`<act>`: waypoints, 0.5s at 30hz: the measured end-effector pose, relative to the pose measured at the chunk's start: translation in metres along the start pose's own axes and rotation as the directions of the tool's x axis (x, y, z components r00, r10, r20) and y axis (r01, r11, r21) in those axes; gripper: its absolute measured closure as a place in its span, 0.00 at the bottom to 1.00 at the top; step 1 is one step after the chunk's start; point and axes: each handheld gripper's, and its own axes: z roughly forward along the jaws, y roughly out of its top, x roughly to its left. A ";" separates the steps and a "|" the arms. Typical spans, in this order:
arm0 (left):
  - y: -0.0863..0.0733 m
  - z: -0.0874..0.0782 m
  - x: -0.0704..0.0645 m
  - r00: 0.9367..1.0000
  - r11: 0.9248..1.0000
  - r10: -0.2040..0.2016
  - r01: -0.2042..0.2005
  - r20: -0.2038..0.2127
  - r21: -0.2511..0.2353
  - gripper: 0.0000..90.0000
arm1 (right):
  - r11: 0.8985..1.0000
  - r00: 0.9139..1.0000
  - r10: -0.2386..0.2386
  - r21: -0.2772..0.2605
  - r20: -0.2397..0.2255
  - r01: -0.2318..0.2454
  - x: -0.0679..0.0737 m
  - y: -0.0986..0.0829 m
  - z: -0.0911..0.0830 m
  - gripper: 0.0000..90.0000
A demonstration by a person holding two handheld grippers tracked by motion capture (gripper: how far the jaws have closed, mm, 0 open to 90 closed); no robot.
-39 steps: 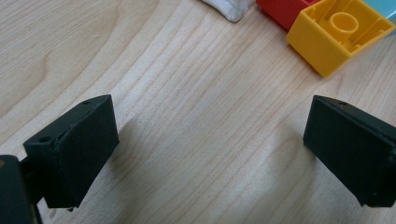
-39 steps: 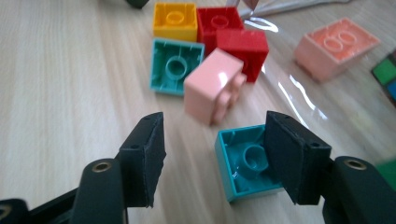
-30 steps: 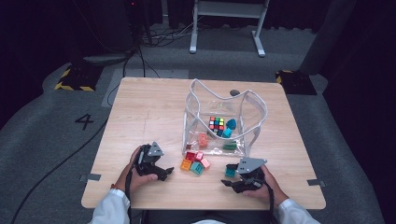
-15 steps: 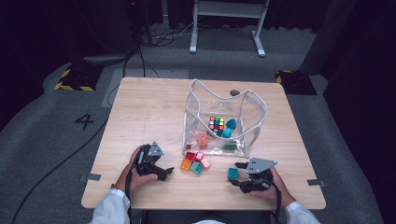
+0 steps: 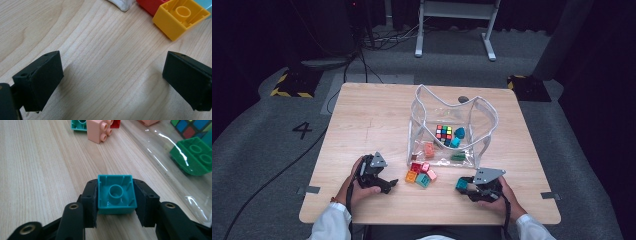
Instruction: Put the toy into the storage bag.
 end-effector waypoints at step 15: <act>0.000 0.000 0.000 1.000 1.000 0.002 -0.002 0.000 0.001 0.04 | 0.997 0.996 0.055 -0.058 0.077 -0.051 -0.032 -0.010 -0.045 0.66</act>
